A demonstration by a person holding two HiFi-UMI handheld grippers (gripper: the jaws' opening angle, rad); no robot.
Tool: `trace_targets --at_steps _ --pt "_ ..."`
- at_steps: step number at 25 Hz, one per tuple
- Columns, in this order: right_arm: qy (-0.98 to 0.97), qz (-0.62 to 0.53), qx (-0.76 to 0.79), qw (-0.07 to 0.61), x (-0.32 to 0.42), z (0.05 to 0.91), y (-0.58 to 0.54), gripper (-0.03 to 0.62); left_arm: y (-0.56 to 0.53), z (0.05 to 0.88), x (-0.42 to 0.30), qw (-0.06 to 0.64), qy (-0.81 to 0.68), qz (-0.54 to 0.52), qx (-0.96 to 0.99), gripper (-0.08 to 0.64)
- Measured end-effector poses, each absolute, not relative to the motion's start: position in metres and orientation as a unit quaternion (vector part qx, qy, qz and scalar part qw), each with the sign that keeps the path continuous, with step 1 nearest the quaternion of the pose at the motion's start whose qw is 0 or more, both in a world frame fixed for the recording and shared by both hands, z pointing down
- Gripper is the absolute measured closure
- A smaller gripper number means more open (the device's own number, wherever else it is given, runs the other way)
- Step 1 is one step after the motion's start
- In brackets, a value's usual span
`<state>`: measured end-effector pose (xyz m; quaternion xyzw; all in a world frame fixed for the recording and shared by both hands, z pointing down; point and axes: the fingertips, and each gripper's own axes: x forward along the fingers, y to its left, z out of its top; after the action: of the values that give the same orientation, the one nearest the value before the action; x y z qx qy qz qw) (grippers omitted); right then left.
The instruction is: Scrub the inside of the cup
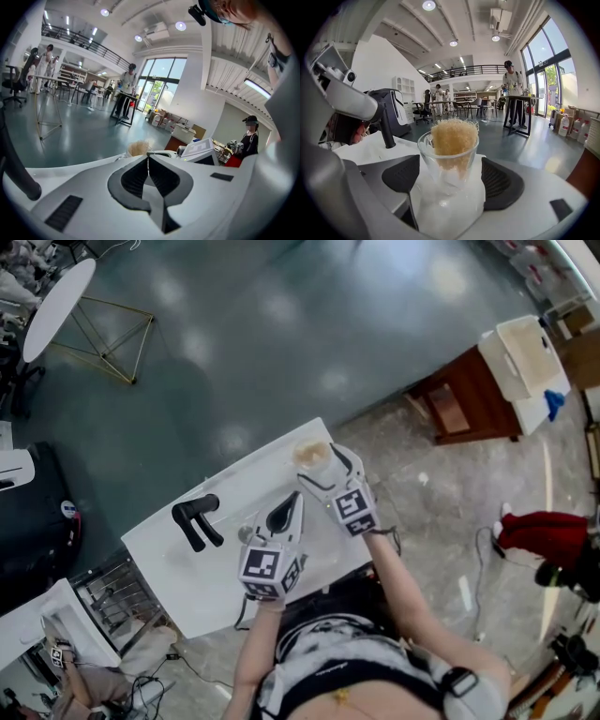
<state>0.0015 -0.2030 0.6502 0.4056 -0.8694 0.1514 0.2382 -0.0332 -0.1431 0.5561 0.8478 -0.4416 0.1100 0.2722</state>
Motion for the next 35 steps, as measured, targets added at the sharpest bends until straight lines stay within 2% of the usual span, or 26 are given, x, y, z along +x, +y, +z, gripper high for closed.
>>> trace_targets --at_steps 13,19,21,35 --pt "-0.903 0.114 0.355 0.213 -0.023 0.664 -0.221 0.156 -0.138 0.569 -0.045 0.283 -0.454 0.122 0.836 0.552" --pt "-0.907 0.103 0.346 0.217 -0.027 0.667 -0.226 0.158 -0.134 0.573 -0.049 0.288 -0.457 0.124 0.832 0.552" --pt "-0.909 0.095 0.339 0.224 -0.027 0.670 -0.225 0.196 -0.134 0.575 -0.050 0.291 -0.459 0.124 0.831 0.552" --pt "-0.914 0.088 0.319 0.236 -0.031 0.667 -0.212 0.201 -0.129 0.568 -0.056 0.283 -0.464 0.121 0.831 0.552"
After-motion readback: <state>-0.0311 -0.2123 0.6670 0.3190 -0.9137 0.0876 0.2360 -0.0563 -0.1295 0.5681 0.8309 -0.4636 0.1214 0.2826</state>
